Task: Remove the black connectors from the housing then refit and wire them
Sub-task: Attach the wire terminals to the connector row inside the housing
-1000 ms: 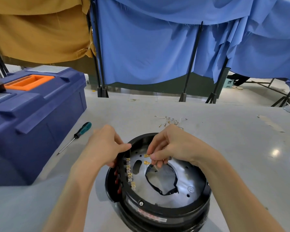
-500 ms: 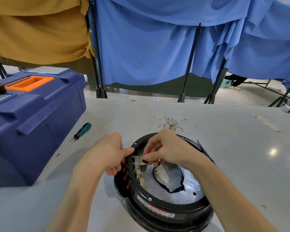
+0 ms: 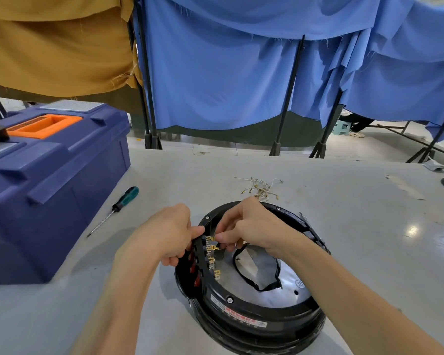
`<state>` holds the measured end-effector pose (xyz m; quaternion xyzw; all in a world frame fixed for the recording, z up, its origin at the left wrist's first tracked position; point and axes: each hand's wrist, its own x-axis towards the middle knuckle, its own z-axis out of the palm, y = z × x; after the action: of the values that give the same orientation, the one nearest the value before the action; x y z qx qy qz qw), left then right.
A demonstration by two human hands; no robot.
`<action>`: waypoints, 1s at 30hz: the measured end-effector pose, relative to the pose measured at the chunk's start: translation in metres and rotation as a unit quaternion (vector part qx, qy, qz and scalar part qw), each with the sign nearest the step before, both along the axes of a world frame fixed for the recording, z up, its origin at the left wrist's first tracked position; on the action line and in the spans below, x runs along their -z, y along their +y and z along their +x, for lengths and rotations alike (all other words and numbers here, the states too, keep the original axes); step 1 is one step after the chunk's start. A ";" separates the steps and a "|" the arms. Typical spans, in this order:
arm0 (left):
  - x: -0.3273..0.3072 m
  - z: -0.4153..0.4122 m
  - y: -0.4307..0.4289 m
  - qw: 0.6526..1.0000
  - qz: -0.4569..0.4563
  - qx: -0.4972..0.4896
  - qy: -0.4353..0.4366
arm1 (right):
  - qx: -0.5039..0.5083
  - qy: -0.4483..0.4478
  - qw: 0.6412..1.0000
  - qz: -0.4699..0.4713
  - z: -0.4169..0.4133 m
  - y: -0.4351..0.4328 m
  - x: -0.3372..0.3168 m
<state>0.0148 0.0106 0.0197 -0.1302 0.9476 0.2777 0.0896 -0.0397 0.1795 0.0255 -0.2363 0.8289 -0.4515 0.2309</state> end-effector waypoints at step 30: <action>-0.004 0.001 0.000 1.000 -0.008 0.020 -0.021 | 0.020 -0.022 1.000 -0.008 -0.003 -0.003 0.000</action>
<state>0.0162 0.0105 0.0237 -0.1176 0.9501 0.2656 0.1141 -0.0425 0.1765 0.0260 -0.2112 0.8246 -0.4678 0.2379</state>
